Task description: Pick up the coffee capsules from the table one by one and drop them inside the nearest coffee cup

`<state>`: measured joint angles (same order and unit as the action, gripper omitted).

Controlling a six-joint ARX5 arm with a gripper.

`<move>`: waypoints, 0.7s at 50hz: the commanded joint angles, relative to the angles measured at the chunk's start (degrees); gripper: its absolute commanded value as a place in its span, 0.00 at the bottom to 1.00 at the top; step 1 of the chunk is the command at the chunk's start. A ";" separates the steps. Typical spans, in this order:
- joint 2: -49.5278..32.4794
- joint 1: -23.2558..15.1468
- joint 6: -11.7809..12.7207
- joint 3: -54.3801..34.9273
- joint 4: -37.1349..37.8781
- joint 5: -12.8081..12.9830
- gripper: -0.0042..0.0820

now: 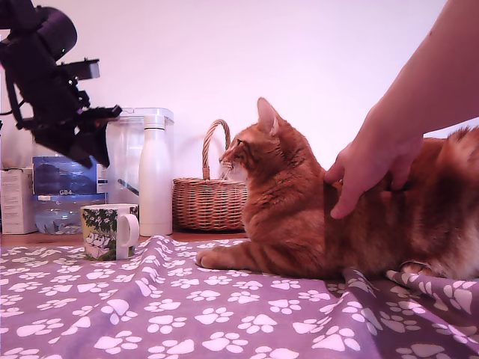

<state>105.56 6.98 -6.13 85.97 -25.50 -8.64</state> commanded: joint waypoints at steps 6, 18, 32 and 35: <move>5.73 0.04 0.11 5.40 -2.56 -0.13 0.32; 13.75 0.09 0.07 15.39 -9.20 -1.66 0.32; 19.78 0.26 0.09 20.68 -13.99 -3.08 0.32; 19.89 0.72 0.07 20.65 -14.34 -3.08 0.32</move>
<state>123.92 7.20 -6.13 106.10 -39.75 -11.49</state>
